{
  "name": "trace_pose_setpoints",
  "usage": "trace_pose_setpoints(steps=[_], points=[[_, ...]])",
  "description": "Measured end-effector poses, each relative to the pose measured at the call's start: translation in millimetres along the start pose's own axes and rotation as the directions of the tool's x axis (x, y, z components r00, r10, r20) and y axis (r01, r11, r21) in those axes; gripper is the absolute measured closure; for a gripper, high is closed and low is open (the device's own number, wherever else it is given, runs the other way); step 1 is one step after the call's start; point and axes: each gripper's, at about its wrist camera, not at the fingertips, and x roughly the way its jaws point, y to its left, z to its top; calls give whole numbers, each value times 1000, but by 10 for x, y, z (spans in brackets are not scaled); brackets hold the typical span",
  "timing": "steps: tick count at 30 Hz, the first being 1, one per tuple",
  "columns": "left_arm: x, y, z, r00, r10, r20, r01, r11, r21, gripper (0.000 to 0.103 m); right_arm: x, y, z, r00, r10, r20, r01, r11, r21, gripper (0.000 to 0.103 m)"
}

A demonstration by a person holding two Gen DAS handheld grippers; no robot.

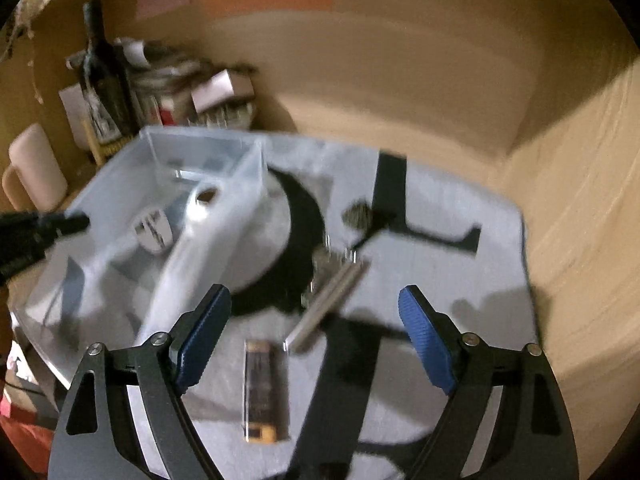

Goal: Organize rigid objects
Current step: 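Grasp the gold-and-black battery pack with the right tool, then carry the battery pack into the box and release it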

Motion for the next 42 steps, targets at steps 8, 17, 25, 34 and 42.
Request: trace_pose_setpoints(steps=[8,17,25,34,42], points=[[0,-4,-8,1000,3,0,-3,1000,0,93,238,61,-354,990,71,-124,-68,997,30,30],[-4,-9,-17,1000,5,3,-5,1000,1,93,298,99,-497,984,103,-147,-102,995,17,81],[-7,-6,-25,1000,5,3,-5,1000,2,93,184,46,-401,988,108,-111,-105,994,34,81],[-5,-14,-24,1000,6,3,-6,1000,3,93,-138,55,-37,994,98,42,-98,995,14,81],[-5,-18,-24,1000,6,4,-6,1000,2,93,-336,212,290,979,128,158,-124,992,-33,81]])
